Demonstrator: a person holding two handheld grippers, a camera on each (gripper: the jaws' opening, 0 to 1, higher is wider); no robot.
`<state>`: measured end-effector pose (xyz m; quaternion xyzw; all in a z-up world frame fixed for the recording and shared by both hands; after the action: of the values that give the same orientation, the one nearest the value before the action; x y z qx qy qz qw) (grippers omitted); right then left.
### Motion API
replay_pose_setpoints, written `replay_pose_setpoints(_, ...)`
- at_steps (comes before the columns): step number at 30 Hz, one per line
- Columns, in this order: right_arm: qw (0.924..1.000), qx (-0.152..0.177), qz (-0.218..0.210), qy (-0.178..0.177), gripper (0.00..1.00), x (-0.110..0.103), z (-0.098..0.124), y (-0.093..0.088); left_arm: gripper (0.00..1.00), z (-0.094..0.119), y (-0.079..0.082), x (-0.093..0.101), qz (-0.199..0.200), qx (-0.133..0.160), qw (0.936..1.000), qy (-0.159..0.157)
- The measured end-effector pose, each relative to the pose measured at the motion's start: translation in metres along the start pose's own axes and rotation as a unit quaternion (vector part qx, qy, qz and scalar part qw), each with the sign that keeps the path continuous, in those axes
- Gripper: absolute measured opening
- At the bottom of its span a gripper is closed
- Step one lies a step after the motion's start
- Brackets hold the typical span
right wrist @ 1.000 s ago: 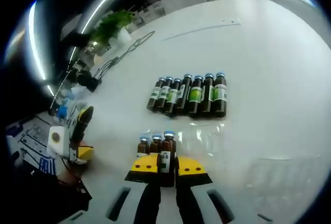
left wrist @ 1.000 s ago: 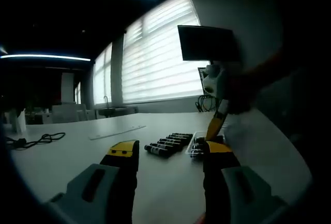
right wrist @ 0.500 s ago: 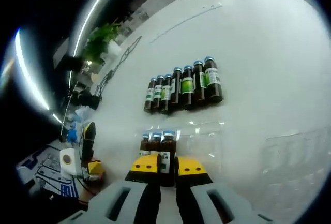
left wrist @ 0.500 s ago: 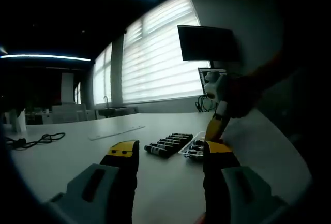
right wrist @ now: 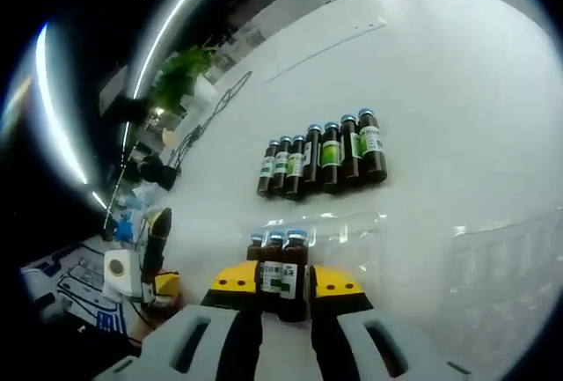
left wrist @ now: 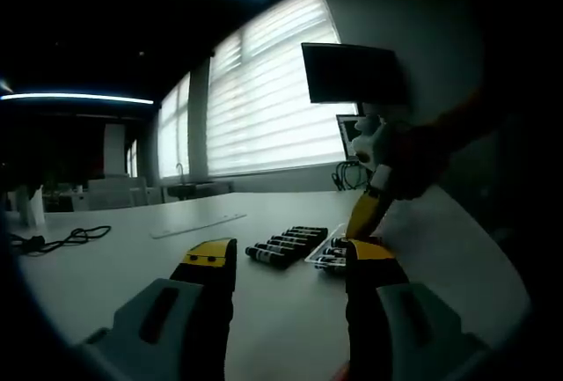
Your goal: Grip medicine bottles put into box
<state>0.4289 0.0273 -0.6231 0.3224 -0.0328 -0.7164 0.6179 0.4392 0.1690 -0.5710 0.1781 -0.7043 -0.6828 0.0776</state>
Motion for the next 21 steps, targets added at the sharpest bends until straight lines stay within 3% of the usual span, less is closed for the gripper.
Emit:
replay_pose_setpoints(7, 0.9948, 0.102, 0.003, -0.007, 0.12, 0.001, 0.016, 0.026, 0.42, 0.001, 0.001, -0.002, 0.001, 0.002, 1.0000, 0.003)
replay_pose_setpoints(11, 0.9875, 0.147, 0.036, -0.044, 0.11, 0.007, 0.020, 0.030, 0.42, 0.000, 0.000, -0.001, 0.002, 0.001, 1.0000, 0.002)
replay_pose_setpoints(13, 0.9829, 0.163, 0.056, -0.064, 0.10, 0.009, 0.021, 0.031, 0.42, 0.000, 0.000, -0.001, 0.002, 0.000, 1.0000, 0.002)
replay_pose_setpoints(16, 0.9665, 0.229, 0.092, -0.071, 0.03, 0.002, 0.027, 0.041, 0.42, 0.000, 0.000, -0.002, 0.002, 0.000, 1.0000, 0.003)
replay_pose_setpoints(21, 0.9534, 0.229, 0.147, -0.130, 0.04, 0.004, 0.023, 0.031, 0.42, -0.001, -0.002, 0.000, 0.001, -0.004, 1.0000, 0.000)
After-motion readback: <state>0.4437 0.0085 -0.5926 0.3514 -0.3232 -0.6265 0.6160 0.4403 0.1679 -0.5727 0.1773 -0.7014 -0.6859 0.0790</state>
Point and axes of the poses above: the point that each gripper's makers call its tool centre point, and the gripper's own axes: z roughly backward along the fingers, x roughly to its right, y roughly out of its top, the point moved 1 cm from there along z, roughly backward along the fingers, and after that the axes turned 14 degrees about -y, right-handed, at the moved point
